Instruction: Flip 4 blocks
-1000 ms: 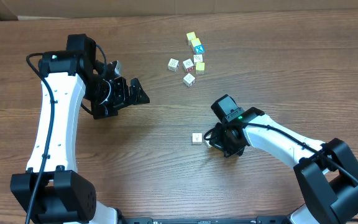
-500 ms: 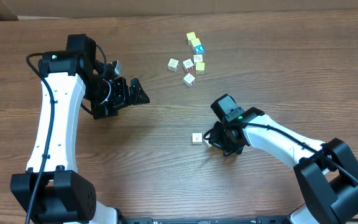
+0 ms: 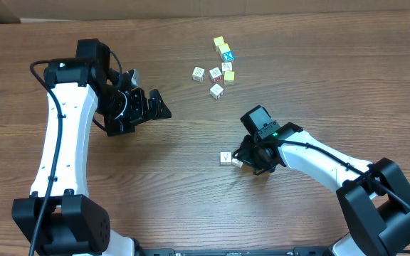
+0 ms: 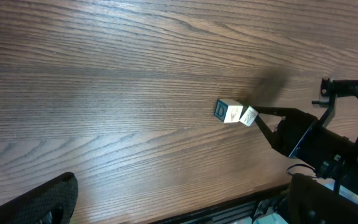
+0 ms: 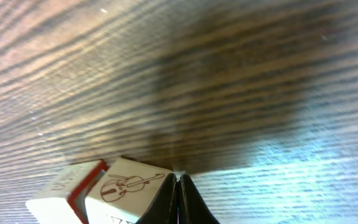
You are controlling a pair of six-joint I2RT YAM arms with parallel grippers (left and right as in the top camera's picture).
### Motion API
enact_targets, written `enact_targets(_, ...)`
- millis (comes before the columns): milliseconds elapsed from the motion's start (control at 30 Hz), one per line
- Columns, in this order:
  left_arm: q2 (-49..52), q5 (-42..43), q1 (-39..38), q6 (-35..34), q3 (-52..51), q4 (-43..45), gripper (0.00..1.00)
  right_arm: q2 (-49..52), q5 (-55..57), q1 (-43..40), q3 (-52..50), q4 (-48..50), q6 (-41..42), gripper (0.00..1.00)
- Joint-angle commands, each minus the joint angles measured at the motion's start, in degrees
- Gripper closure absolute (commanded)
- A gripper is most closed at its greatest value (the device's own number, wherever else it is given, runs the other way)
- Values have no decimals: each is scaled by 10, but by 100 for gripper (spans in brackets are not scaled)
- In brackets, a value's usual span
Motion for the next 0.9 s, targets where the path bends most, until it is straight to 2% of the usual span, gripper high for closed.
enact_targets(0,2,0,-2,7,12,1,0,-16,9,-1,-2,10,-4,96)
enact_targets(800,2,0,-2,7,12,1,0,-16,11,-3,-2,46,-5,95)
enact_targets(867,2,0,-2,7,12,1,0,-17,11,-6,1,42,-28,96)
